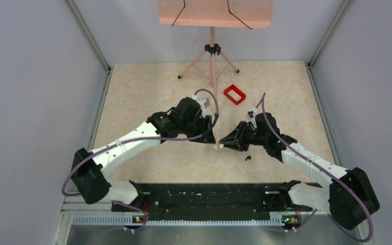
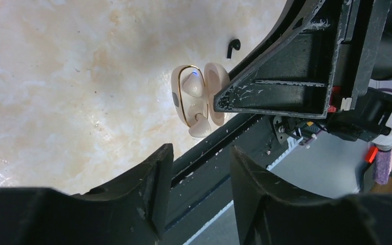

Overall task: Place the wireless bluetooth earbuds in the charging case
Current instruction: Adjust the right earbud in the right side groove of the charging case.

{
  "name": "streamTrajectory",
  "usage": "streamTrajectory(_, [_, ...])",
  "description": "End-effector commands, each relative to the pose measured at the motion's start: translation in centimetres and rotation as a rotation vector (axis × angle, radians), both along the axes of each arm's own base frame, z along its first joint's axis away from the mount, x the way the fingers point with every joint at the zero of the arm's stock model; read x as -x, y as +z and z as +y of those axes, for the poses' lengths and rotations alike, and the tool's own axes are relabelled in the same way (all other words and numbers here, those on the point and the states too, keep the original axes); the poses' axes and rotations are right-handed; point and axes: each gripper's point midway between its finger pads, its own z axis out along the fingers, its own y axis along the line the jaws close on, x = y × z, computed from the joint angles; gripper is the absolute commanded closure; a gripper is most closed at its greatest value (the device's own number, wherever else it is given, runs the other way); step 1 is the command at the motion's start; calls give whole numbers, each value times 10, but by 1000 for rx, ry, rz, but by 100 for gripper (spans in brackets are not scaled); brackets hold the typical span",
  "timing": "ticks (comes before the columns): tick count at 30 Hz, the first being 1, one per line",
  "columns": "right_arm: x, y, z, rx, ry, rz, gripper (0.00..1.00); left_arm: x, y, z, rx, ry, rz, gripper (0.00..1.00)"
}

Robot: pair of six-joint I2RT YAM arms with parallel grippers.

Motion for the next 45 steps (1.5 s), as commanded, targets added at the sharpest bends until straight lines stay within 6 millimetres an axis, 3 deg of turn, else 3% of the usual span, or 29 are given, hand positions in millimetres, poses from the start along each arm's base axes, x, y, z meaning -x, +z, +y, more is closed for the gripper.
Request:
streamTrajectory(1, [-9,21,10,-37,13,-59,100,11,2,-7,-10,-49,82,52])
streamTrajectory(16, [-10,23,12,-43,24,-72,100,13,-23,-22,-28,-81,156,59])
streamTrajectory(33, [-7,23,10,-49,24,-75,100,5,-22,-30,-20,-73,154,69])
streamTrajectory(45, [-3,22,10,-52,40,-74,100,0,-26,-25,-67,-90,127,71])
